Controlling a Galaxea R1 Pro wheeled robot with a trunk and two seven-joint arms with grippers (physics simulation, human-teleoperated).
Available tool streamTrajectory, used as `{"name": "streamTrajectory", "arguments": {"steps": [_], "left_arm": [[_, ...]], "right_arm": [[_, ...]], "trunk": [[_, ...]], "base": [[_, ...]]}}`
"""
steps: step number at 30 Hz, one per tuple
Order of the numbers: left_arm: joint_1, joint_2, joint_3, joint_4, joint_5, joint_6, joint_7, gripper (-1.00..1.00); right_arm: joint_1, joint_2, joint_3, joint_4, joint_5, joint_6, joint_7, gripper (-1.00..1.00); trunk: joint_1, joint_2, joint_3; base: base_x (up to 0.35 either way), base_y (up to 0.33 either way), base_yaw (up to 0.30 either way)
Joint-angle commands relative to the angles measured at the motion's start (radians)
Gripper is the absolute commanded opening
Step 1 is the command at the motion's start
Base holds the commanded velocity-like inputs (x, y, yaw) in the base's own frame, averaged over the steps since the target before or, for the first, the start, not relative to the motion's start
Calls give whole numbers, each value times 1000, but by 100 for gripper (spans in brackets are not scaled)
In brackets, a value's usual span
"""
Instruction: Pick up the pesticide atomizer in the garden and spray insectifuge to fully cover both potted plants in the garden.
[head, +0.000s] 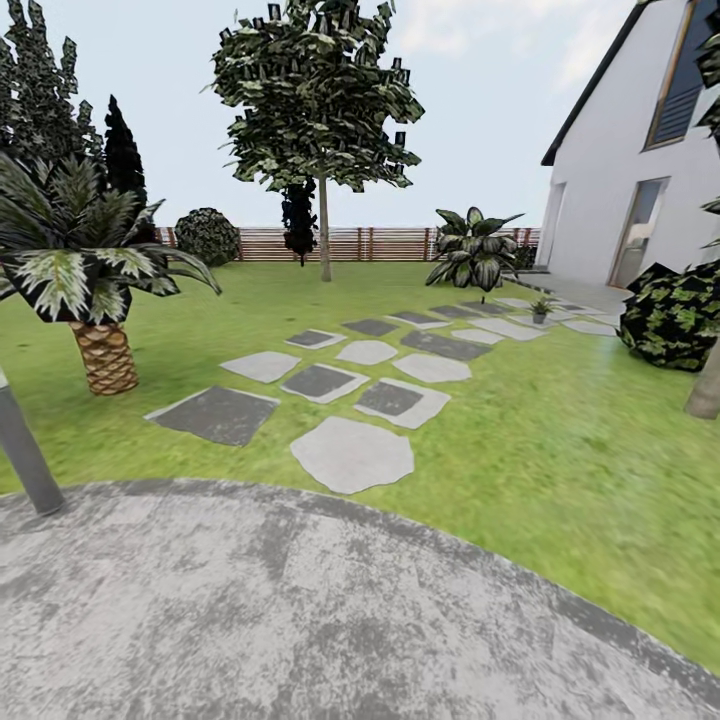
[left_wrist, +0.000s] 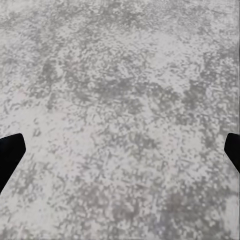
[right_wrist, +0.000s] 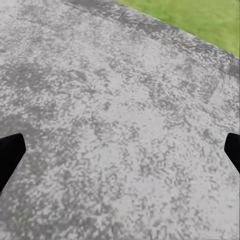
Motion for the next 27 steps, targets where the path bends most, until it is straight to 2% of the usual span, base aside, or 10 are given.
{"name": "streamTrajectory", "arguments": {"steps": [1, 27], "left_arm": [[-1, 0, 0, 1, 4, -3, -1, 100], [-1, 0, -1, 2, 4, -3, -1, 100]], "right_arm": [[-1, 1, -4, 1, 9, -3, 0, 100], [-1, 1, -3, 1, 9, -3, 0, 100]], "trunk": [[0, 0, -1], [0, 0, -1]], "base": [[339, 0, 0], [339, 0, 0]]}}
